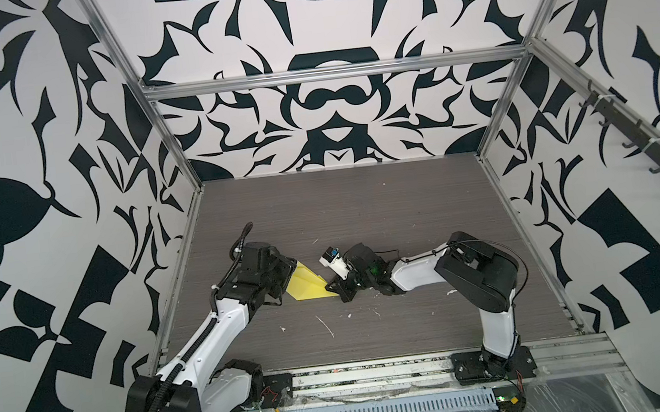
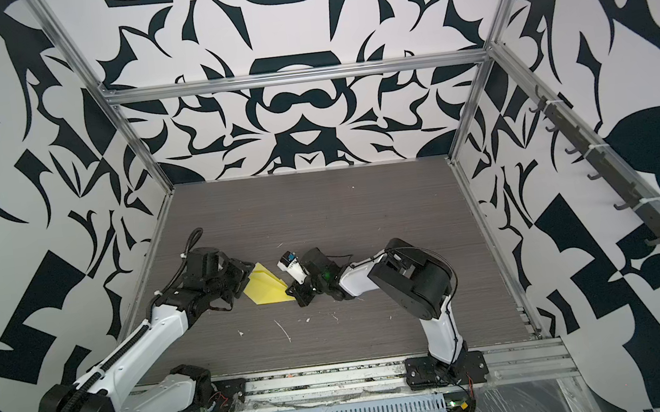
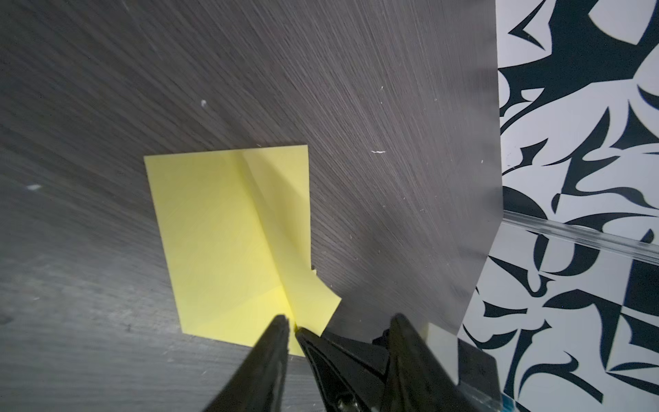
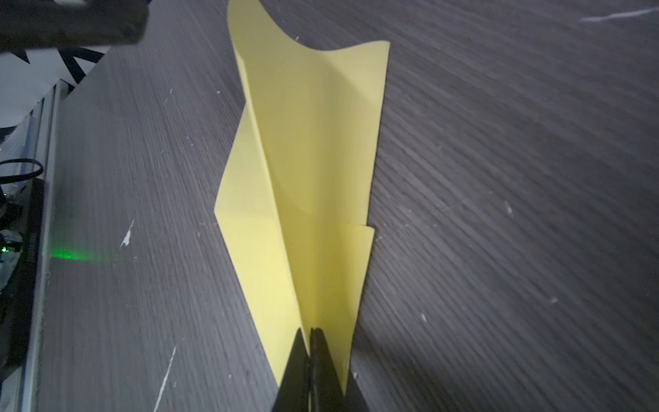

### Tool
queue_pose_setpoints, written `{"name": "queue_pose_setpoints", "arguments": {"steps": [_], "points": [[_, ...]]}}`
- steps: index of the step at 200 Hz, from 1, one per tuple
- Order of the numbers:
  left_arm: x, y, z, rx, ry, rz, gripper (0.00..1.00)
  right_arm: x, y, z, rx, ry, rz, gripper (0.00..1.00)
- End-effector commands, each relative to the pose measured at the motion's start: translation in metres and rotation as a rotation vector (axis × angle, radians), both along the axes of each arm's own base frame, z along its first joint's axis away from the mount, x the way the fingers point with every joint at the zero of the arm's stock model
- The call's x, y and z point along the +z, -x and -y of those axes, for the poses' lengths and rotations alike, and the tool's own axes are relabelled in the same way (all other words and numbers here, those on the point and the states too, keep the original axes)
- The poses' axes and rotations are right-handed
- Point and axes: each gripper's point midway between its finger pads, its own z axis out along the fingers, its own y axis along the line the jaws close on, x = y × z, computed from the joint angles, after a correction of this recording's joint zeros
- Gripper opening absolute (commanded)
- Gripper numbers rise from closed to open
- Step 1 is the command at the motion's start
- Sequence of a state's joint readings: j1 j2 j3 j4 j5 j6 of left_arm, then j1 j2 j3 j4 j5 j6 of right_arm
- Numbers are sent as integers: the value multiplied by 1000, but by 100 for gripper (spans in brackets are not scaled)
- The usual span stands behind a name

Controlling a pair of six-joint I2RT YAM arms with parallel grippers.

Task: Fold a paper plane with a square sheet of paper (pick it up from the middle)

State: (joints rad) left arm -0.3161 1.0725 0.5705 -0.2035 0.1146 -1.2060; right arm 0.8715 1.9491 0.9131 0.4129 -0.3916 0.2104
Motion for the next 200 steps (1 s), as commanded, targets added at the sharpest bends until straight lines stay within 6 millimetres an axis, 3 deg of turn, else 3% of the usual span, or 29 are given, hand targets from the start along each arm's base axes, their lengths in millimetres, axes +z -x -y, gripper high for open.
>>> {"name": "queue_pose_setpoints", "arguments": {"steps": [1, 52, 151, 200], "points": [[-8, 4, 2, -25, 0, 4, 42, -8, 3, 1, -8, 40, -77, 4], [-20, 8, 8, -58, 9, 8, 27, -19, 9, 3, -17, 101, -209, 3], [-37, 8, 19, -112, 25, 12, 14, -32, 14, 11, -47, 197, -320, 3], [-45, 3, 29, -147, 27, -5, 13, -37, 15, 15, -61, 180, -331, 5]]}}
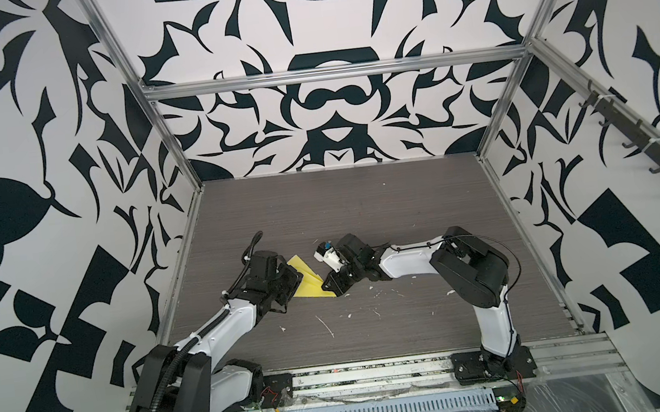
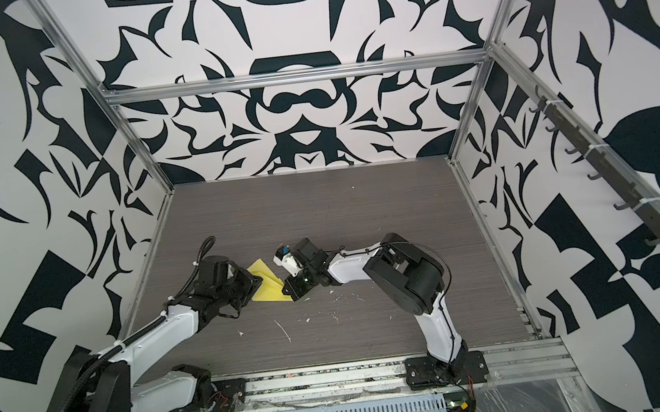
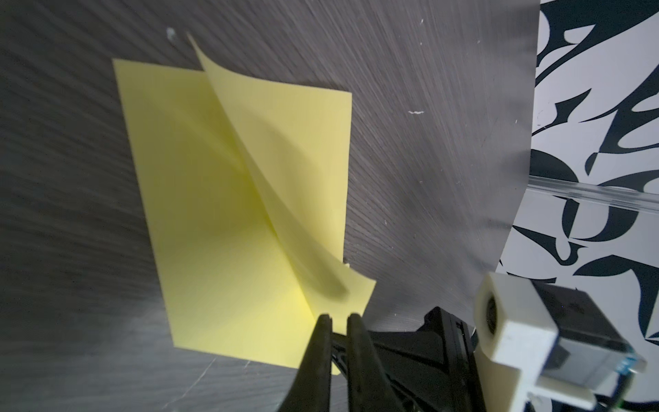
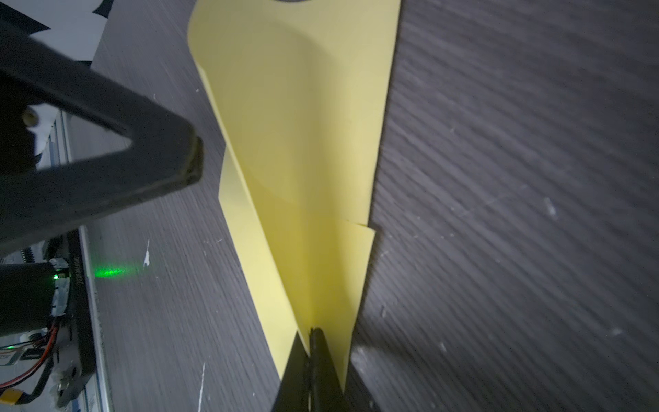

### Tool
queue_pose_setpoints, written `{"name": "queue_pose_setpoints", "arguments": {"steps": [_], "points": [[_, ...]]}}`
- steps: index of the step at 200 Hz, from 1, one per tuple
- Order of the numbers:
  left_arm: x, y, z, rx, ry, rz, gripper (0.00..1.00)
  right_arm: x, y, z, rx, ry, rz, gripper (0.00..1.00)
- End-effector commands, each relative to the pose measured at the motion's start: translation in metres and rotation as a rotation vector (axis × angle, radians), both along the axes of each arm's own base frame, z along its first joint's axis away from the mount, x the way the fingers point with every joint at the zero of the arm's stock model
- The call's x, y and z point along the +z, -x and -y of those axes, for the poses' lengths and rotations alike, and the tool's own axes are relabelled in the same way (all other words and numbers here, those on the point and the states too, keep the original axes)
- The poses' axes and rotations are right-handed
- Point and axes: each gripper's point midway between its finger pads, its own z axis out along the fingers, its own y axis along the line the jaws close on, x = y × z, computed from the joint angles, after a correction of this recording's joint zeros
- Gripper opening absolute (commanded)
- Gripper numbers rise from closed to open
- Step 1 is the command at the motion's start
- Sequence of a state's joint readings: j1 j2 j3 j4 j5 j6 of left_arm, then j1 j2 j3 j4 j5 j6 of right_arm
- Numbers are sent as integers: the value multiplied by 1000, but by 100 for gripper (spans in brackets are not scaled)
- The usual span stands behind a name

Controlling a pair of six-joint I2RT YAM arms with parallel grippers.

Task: Fold a paper plane with a square sheet of paper (pick it up from the middle)

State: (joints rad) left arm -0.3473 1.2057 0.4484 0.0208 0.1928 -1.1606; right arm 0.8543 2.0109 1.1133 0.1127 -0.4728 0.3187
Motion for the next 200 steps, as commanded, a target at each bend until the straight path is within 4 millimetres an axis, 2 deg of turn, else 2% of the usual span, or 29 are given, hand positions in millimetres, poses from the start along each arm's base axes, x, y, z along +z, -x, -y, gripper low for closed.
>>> {"name": "queue_pose_setpoints", "arguments": {"steps": [1, 27, 31, 80, 137, 200], "points": [[3, -6, 8, -29, 11, 23, 13, -35, 17, 24, -21, 105, -101, 5], [6, -12, 13, -42, 15, 31, 12, -37, 16, 25, -27, 101, -112, 6], [-3, -11, 14, -44, 5, 3, 12, -37, 16, 26, -27, 101, -113, 6], [-8, -16, 20, -52, -3, -20, 11, -39, 15, 29, -40, 98, -135, 9], [-16, -15, 17, -30, -20, -56, 11, -44, 15, 31, -43, 113, -173, 7], [3, -10, 18, -39, 7, 1, 11, -59, 18, 38, -54, 178, -216, 4]]}}
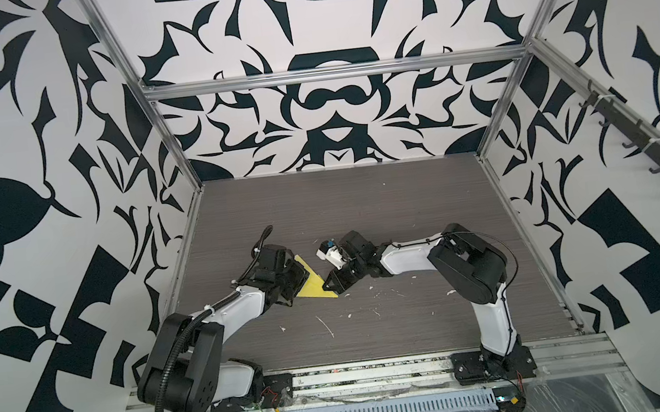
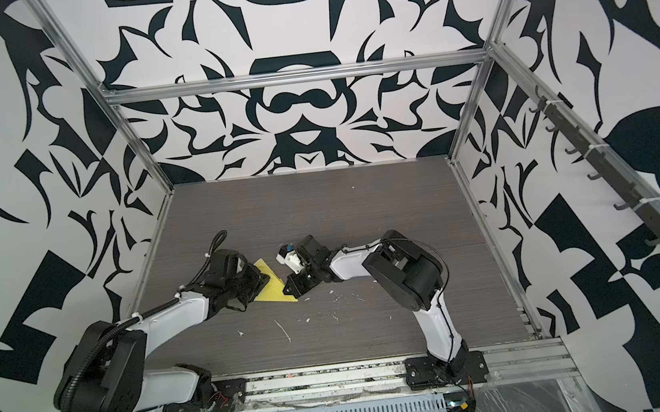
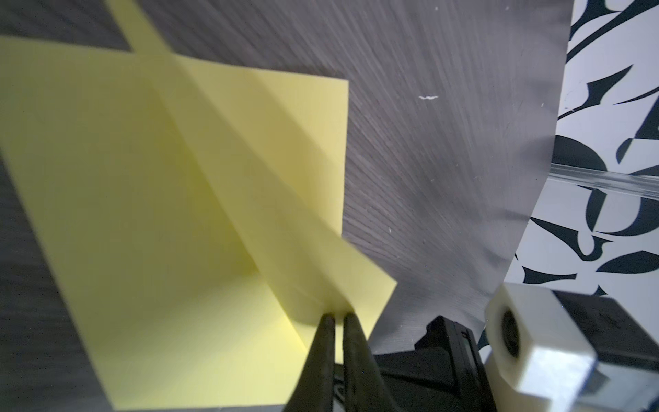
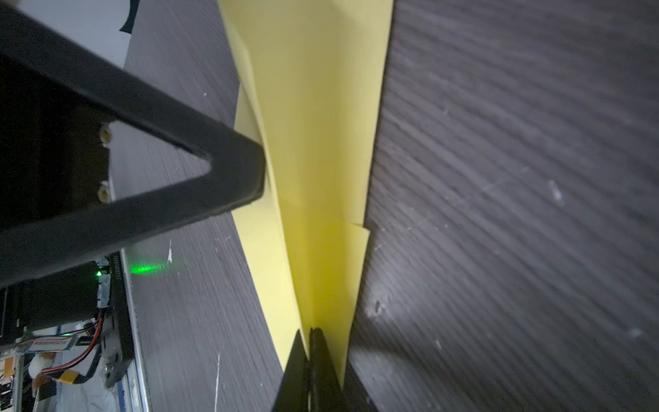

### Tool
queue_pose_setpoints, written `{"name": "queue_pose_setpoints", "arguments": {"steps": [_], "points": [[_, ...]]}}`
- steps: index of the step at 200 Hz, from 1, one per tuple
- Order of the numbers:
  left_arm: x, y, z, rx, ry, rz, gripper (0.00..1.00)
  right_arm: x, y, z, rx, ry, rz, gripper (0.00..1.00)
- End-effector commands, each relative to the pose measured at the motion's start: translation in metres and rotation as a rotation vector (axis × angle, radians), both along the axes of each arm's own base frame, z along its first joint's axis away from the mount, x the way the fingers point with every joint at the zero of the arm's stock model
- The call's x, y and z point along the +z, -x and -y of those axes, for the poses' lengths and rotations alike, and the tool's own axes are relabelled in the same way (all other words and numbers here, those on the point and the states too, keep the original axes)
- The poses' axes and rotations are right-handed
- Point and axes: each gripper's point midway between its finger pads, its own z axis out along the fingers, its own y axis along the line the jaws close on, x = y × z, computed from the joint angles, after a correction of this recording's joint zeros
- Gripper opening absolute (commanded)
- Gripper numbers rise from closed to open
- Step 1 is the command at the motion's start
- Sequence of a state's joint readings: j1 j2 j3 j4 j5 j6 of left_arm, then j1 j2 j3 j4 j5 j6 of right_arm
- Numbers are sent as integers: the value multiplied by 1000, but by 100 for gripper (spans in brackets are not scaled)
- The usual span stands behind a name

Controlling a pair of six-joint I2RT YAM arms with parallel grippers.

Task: Fold a paper plane with a square sheet of paper (pick it up from the middle)

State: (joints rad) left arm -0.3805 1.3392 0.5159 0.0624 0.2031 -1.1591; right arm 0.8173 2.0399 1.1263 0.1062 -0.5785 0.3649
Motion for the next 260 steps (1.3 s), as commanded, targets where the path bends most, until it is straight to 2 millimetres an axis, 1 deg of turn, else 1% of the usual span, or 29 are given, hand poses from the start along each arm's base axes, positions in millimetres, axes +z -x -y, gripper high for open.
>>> {"name": "queue_pose_setpoints", "arguments": {"steps": [1, 24, 44, 98, 137, 184, 260], "points": [[10, 3, 0, 3, 9, 25, 11, -57, 18, 35, -39, 219, -109, 4], [9, 7, 4, -13, 12, 20, 11, -60, 19, 37, -51, 233, -116, 4], [4, 8, 7, -22, 3, 4, 11, -62, 18, 39, -64, 241, -124, 4], [-8, 5, 10, -26, -14, -22, 9, -63, 15, 42, -89, 241, -145, 6], [-14, 2, 10, -24, -29, -38, 9, -64, 15, 42, -90, 247, -151, 7], [-19, -1, 11, -21, -41, -57, 9, -65, 16, 42, -84, 249, -158, 11], [-25, 1, 7, -10, -61, -86, 9, -67, 16, 45, -95, 263, -182, 11]]}}
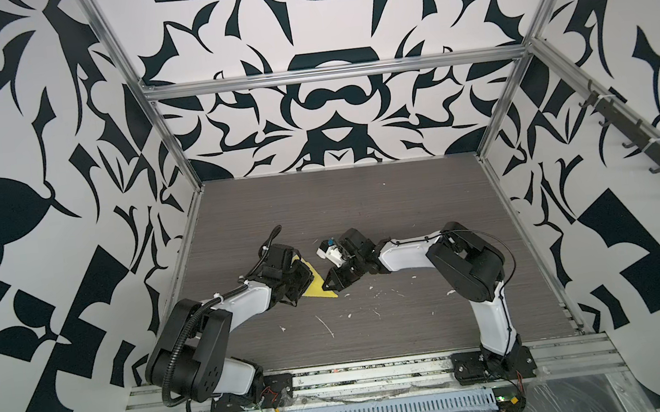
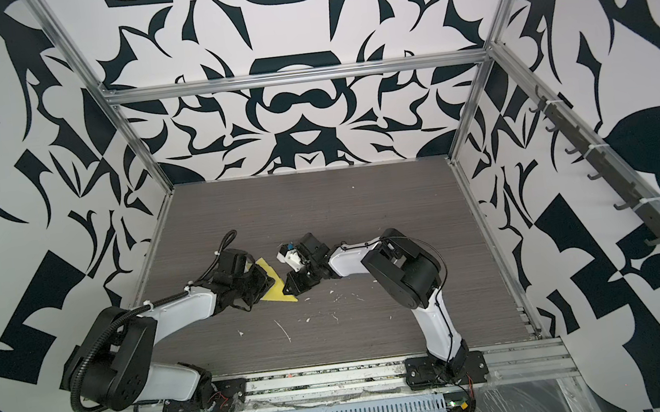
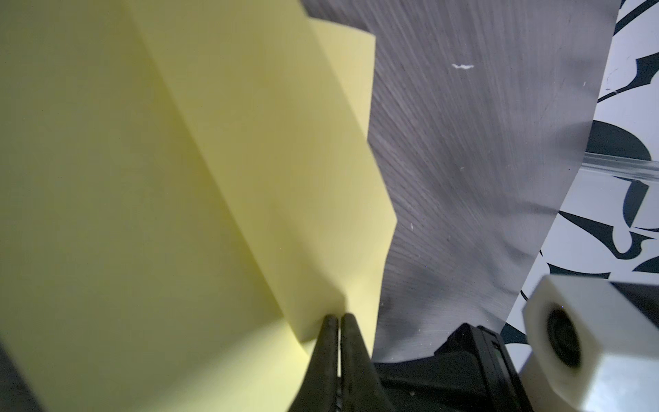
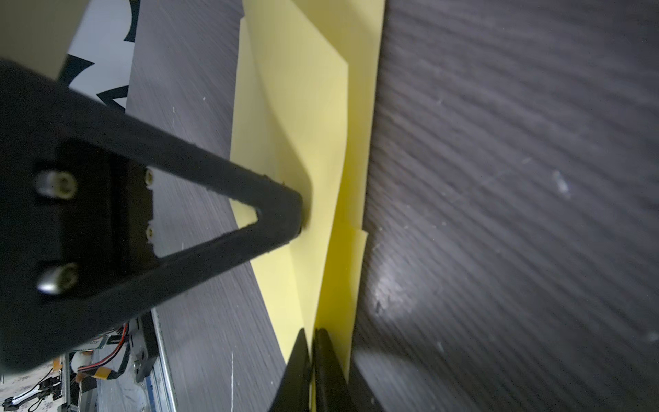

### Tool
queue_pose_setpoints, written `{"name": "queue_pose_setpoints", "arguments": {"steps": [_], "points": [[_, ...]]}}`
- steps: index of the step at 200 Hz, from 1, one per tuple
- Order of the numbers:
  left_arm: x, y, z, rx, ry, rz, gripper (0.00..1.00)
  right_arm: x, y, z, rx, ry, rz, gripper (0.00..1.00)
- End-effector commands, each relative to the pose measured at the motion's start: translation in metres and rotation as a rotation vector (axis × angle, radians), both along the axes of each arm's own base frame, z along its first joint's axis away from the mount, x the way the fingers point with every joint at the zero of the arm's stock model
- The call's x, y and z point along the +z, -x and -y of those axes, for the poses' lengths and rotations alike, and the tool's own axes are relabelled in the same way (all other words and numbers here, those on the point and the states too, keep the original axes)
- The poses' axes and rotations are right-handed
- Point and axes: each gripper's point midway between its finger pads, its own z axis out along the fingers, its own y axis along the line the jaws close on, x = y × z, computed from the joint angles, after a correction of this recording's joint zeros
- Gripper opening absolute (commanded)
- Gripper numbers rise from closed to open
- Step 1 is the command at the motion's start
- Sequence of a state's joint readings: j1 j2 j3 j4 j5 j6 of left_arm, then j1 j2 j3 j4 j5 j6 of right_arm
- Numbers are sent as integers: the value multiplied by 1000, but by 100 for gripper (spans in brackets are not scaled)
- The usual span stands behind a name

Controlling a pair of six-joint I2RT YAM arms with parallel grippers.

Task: Fold a paper plane with a square sheet of paper (pick it up from the middle)

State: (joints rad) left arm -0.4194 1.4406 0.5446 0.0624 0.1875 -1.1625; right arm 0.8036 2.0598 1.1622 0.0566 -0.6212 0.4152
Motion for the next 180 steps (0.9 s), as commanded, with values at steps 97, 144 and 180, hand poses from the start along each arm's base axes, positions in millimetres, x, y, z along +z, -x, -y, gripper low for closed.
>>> {"name": "queue_pose_setpoints", "arguments": {"steps": [97, 144, 180], "points": [[-10, 0, -5, 20, -40, -41, 8, -67, 17, 46, -68, 271, -121, 10], [-12, 1, -5, 19, -43, -45, 8, -67, 17, 46, -68, 276, -123, 10], [-13, 0, -4, 13, -45, -41, 9, -68, 17, 46, -68, 278, -123, 10]]}}
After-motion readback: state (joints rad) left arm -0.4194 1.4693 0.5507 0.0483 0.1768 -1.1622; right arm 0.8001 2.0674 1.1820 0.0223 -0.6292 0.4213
